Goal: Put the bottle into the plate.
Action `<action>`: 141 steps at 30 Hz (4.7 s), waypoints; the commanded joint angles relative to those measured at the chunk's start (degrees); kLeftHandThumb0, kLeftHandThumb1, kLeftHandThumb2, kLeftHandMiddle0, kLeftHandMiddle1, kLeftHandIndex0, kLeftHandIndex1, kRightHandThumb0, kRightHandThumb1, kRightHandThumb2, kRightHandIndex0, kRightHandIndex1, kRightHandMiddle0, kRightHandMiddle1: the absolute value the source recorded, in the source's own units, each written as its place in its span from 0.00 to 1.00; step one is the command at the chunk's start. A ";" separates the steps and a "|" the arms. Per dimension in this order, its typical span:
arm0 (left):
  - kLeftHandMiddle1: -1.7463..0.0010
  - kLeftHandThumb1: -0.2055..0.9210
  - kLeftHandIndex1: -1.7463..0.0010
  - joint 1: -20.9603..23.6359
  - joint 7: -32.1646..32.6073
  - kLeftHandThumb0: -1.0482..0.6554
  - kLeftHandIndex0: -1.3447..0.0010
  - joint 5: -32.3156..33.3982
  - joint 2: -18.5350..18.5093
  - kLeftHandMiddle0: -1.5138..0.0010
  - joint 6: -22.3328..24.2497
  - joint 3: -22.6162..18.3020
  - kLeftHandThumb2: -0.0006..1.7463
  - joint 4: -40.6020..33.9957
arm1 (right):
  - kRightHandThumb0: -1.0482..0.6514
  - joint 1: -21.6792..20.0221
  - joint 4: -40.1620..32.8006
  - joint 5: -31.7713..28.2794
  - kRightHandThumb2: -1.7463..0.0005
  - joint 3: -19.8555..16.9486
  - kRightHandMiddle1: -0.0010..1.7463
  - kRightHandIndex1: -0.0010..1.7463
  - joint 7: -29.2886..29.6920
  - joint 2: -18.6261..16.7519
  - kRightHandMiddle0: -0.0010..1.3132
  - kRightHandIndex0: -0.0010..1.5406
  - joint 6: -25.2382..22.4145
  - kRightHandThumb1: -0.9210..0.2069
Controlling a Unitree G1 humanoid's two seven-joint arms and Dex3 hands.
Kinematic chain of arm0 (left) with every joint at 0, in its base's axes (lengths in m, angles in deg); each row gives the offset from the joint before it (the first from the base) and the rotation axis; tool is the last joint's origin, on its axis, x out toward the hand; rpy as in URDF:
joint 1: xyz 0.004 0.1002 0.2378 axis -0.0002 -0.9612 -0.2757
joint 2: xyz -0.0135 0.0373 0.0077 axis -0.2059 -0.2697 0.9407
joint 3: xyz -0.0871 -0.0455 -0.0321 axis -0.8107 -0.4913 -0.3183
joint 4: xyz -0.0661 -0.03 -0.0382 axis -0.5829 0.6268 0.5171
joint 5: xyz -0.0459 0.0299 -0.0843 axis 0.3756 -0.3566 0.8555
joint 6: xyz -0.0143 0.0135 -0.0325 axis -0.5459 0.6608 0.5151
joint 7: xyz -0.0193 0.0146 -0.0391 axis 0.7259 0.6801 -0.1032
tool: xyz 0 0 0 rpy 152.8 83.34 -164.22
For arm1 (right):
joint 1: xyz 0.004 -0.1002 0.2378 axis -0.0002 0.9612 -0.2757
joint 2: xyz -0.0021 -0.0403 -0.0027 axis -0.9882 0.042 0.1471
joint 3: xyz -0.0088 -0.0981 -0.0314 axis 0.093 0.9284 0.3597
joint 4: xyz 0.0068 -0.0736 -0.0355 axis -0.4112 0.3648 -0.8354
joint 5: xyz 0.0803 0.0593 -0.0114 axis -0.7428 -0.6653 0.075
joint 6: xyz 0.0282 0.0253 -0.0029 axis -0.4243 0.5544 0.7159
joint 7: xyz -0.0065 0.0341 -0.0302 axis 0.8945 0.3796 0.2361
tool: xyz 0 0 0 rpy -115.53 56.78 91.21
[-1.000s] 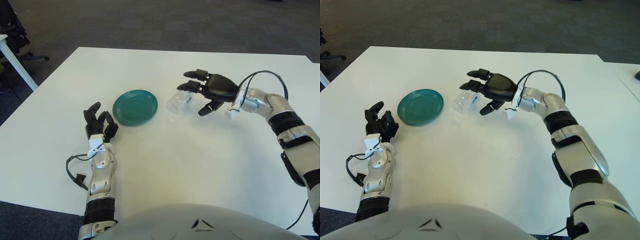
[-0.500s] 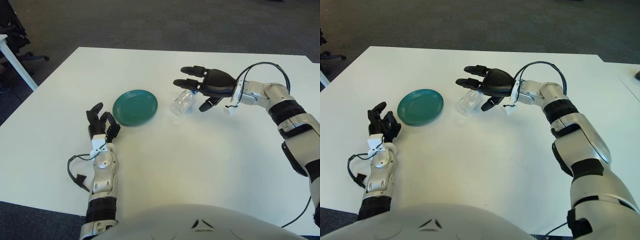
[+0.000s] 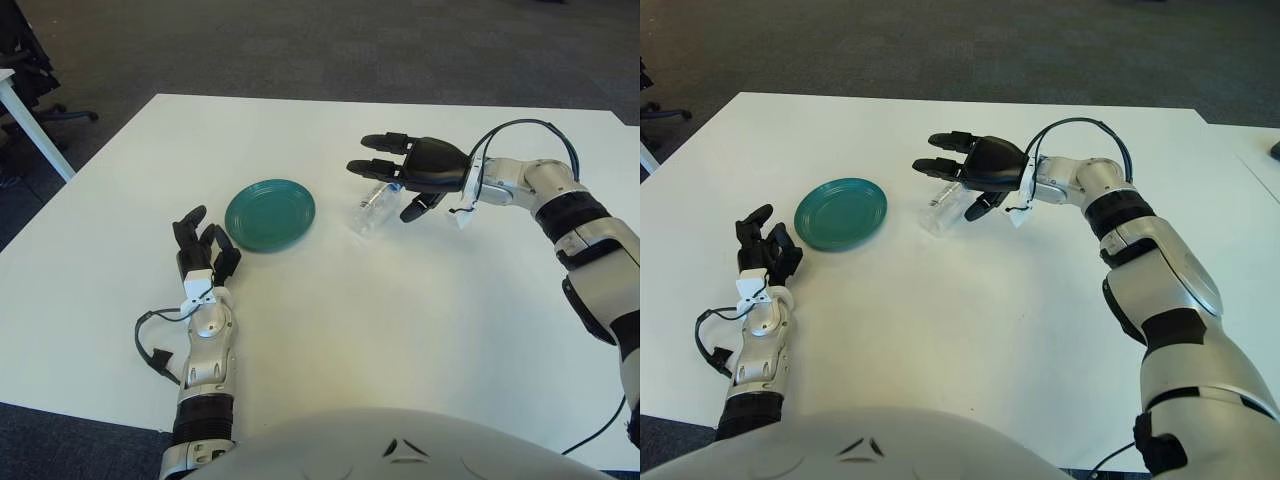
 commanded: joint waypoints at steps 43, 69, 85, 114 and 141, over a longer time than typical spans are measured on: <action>0.82 1.00 0.41 -8.66 0.23 0.18 1.00 -1.88 2.03 0.76 1.75 2.18 0.49 -9.12 | 0.00 -5.15 14.98 -0.99 0.62 6.97 0.00 0.00 7.15 -10.25 0.00 0.00 -3.14 0.00; 0.83 1.00 0.42 -18.54 -2.41 0.17 0.99 -1.97 1.50 0.73 -2.20 2.14 0.50 -14.86 | 0.00 1.16 16.15 -2.04 0.60 7.40 0.00 0.00 9.30 -13.56 0.00 0.00 -4.16 0.00; 0.83 1.00 0.41 -21.17 -4.29 0.15 0.97 -1.40 0.47 0.72 -2.75 0.38 0.50 -15.47 | 0.00 3.19 18.55 -3.23 0.64 6.58 0.00 0.00 8.60 -13.51 0.00 0.00 -4.76 0.00; 0.83 1.00 0.42 -22.53 -6.89 0.16 0.98 -0.41 -2.20 0.71 -2.46 -2.40 0.48 -14.68 | 0.00 3.70 20.22 -7.35 0.66 5.06 0.00 0.00 4.79 -12.77 0.00 0.00 -5.59 0.00; 0.83 1.00 0.41 -22.26 -7.87 0.16 0.96 -0.37 -3.77 0.71 -4.69 -4.01 0.45 -12.32 | 0.00 3.25 24.10 -10.14 0.63 3.25 0.00 0.00 1.33 -14.99 0.00 0.00 -11.10 0.00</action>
